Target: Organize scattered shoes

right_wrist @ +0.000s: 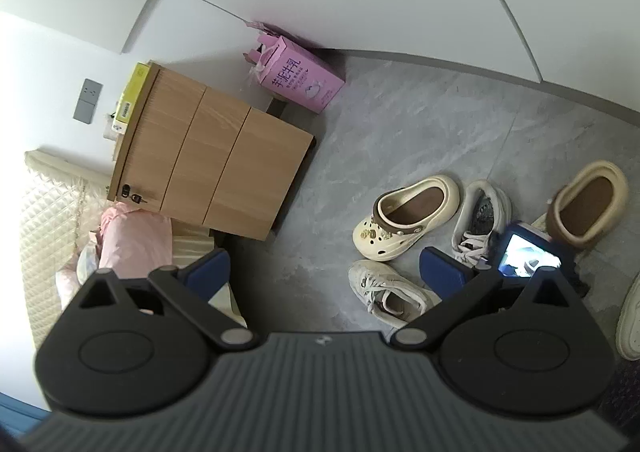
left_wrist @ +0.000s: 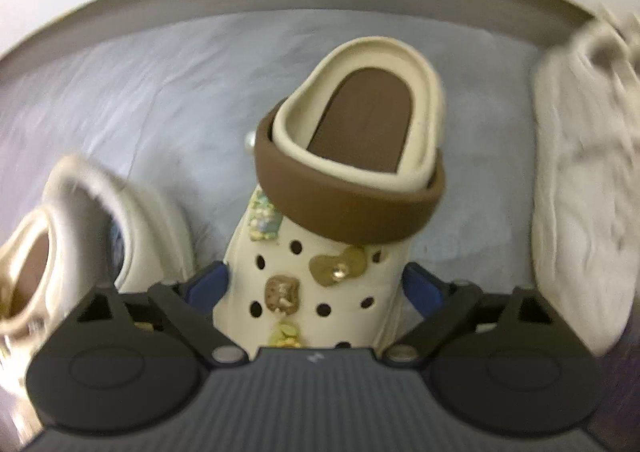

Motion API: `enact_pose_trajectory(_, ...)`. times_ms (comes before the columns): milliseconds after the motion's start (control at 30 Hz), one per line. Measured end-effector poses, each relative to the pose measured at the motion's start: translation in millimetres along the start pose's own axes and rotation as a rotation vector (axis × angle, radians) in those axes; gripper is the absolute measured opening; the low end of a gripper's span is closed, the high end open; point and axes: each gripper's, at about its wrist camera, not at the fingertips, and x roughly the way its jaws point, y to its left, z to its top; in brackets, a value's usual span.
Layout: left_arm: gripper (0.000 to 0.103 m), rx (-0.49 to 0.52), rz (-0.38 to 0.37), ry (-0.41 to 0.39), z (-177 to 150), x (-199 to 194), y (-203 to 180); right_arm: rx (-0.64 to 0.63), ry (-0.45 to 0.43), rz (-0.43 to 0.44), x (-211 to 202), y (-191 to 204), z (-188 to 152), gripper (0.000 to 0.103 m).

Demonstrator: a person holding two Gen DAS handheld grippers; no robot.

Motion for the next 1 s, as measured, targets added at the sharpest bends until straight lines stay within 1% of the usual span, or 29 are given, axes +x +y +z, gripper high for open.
enact_pose_trajectory(67, 0.094, -0.019, 0.016, 0.012, 3.9, 1.2, -1.0, -0.006, -0.013, -0.001, -4.8, -1.3, 1.0, 0.103)
enact_pose_trajectory(133, 0.092, -0.006, 0.026, 0.003, 5.2, -2.9, -5.2, -0.013, -0.026, -0.001, -9.6, -2.6, 1.9, 0.103)
enact_pose_trajectory(233, 0.100, 0.026, 0.036, -0.069, -1.4, -24.7, -19.2, -0.023, -0.045, -0.002, -16.8, -4.5, 3.3, 0.103)
enact_pose_trajectory(267, 0.101, 0.017, 0.030, -0.094, -8.4, -39.3, -19.6, -0.026, -0.051, -0.003, -19.2, -5.2, 3.8, 0.103)
enact_pose_trajectory(367, 0.101, -0.035, 0.024, -0.085, -19.5, -60.2, -17.8, -0.036, -0.071, -0.004, -26.4, -7.1, 5.2, 0.103)
enact_pose_trajectory(400, 0.101, -0.073, 0.025, -0.061, -28.3, -75.1, -15.4, -0.039, -0.077, -0.004, -28.8, -7.8, 5.7, 0.103)
enact_pose_trajectory(467, 0.101, -0.085, 0.038, -0.062, -37.3, -96.8, -15.5, -0.045, -0.090, -0.005, -33.6, -9.1, 6.7, 0.103)
enact_pose_trajectory(500, 0.101, -0.083, 0.050, -0.065, -36.5, -105.9, -18.7, -0.049, -0.096, -0.005, -35.9, -9.7, 7.1, 0.103)
enact_pose_trajectory(533, 0.101, -0.082, 0.065, -0.069, -37.3, -117.1, -22.1, -0.043, -0.111, -0.009, -30.9, -10.1, 23.2, 0.103)
enact_pose_trajectory(600, 0.101, -0.093, 0.105, -0.069, -47.3, -148.2, -28.8, -0.033, -0.157, -0.022, -40.1, -14.3, 30.2, 0.103)
enact_pose_trajectory(667, 0.101, -0.093, 0.124, -0.059, -53.8, -169.2, -33.6, -0.038, -0.194, -0.027, -50.3, -18.2, 35.4, 0.103)
enact_pose_trajectory(700, 0.101, -0.089, 0.149, -0.049, -55.6, -180.1, -37.1, -0.044, -0.211, -0.029, -55.4, -20.0, 37.7, 0.103)
enact_pose_trajectory(767, 0.101, -0.092, 0.194, 0.001, -58.9, -198.4, -40.9, -0.065, -0.231, -0.030, -65.0, -23.0, 43.0, 0.103)
enact_pose_trajectory(800, 0.101, -0.093, 0.210, 0.024, -60.8, -207.8, -42.3, -0.084, -0.230, -0.032, -68.6, -23.9, 43.3, 0.103)
enact_pose_trajectory(867, 0.101, -0.105, 0.243, 0.040, -64.8, -232.4, -44.0, -0.124, -0.225, -0.035, -75.5, -25.7, 43.1, 0.103)
enact_pose_trajectory(933, 0.101, -0.139, 0.266, 0.041, -68.1, -258.7, -44.7, -0.154, -0.210, -0.040, -80.3, -27.5, 42.1, 0.103)
enact_pose_trajectory(1000, 0.101, -0.203, 0.268, 0.025, -71.6, -285.2, -44.1, -0.171, -0.182, -0.047, -82.2, -29.3, 39.9, 0.103)
